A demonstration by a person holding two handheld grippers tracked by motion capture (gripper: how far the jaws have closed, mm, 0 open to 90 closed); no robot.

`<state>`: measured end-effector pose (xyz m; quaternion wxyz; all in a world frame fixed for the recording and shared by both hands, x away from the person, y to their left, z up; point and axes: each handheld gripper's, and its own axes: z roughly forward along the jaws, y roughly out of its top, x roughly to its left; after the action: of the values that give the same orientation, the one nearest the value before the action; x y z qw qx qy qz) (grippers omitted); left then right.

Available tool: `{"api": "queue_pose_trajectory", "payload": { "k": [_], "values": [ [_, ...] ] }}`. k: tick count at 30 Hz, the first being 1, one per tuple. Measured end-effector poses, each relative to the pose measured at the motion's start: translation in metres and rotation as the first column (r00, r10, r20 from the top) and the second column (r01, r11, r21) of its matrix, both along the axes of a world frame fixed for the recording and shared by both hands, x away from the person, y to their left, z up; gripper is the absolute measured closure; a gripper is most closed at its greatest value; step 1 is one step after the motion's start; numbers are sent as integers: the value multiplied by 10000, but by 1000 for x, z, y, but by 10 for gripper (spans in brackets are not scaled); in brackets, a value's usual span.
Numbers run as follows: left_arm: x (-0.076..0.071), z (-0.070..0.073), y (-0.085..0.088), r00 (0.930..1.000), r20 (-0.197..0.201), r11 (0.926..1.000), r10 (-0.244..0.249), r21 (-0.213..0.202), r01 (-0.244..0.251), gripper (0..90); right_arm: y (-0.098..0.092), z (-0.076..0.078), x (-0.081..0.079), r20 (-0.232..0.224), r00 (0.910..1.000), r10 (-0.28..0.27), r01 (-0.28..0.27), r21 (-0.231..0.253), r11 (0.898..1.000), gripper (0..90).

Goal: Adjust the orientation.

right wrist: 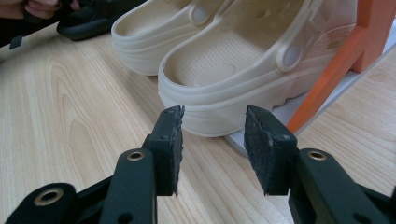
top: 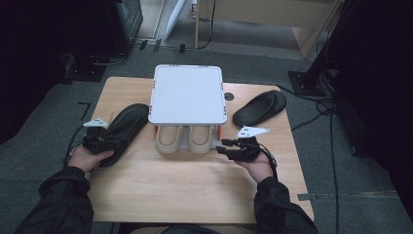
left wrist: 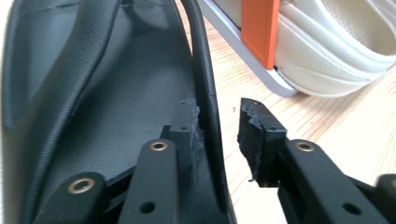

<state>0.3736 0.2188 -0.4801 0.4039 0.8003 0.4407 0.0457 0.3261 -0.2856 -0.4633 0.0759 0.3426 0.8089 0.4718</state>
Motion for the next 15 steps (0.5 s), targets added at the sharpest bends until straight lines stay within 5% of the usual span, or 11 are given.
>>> {"api": "queue_pose_trajectory", "payload": {
  "k": [6, 15],
  "values": [
    [-1, 11, 4, 9992, 173, 9992, -348, 176, 345, 650, 0, 0, 0, -53, 10000, 28, -28, -21, 10000, 573],
    [14, 24, 22, 9981, 591, 9999, 144, -12, -144, 697, 2, -2, 0, -71, 9999, 73, -74, -103, 9999, 573]
  ]
}}
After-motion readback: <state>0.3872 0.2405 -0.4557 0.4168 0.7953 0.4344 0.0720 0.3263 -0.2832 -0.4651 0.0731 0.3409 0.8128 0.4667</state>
